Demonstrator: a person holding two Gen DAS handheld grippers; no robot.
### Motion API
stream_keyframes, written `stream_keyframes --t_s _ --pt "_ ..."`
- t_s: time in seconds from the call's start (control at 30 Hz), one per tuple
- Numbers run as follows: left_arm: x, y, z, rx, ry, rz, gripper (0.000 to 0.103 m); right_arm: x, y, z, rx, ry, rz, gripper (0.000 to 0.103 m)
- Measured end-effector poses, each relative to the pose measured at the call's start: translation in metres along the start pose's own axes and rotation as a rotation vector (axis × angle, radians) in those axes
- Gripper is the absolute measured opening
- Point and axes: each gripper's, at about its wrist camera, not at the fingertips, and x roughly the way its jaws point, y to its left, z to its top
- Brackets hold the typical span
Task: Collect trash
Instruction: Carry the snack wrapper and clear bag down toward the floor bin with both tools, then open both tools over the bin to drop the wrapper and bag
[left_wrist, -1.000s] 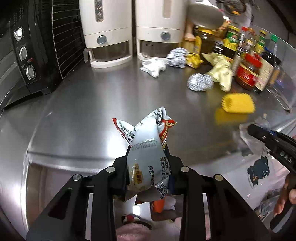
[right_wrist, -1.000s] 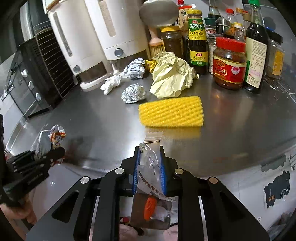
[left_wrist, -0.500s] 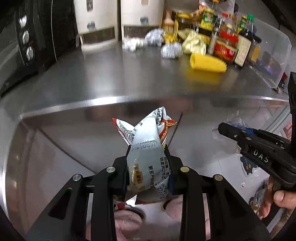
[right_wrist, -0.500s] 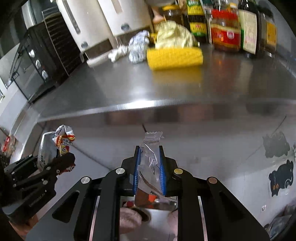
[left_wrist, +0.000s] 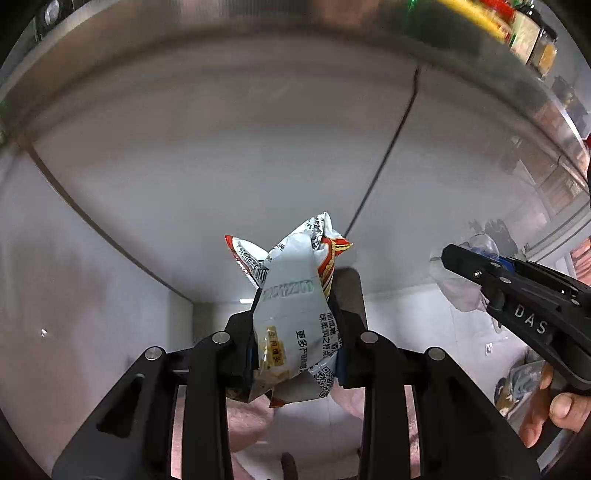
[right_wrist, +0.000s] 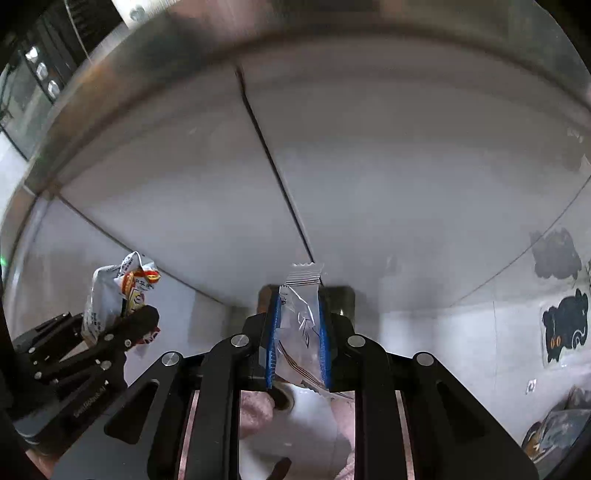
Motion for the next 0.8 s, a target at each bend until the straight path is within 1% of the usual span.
stream_keyframes --t_s 0.17,0.3,0.5,0.63,0.8 --pt "0.046 0.008 -0.018 -0.015 0.070 -0.022 0.029 0.040 -0.006 -0.015 0.017 0.059 0.009 0.020" --pt "0.072 0.012 -0.025 -0.008 0.103 -0.037 0.029 0.066 -0.009 -0.020 0.031 0.091 0.007 0.020" --pt "0.116 0.010 -0.031 0.003 0.186 -0.041 0.029 0.100 -0.014 -0.021 0.053 0.153 -0.005 0.020" --pt "0.138 0.013 -0.031 0.007 0.227 -0.033 0.029 0.123 -0.016 -0.024 0.063 0.185 -0.016 0.020" --pt "0.155 0.007 -0.027 0.002 0.245 -0.026 0.030 0.138 -0.023 -0.022 0.086 0.205 -0.029 0.023"
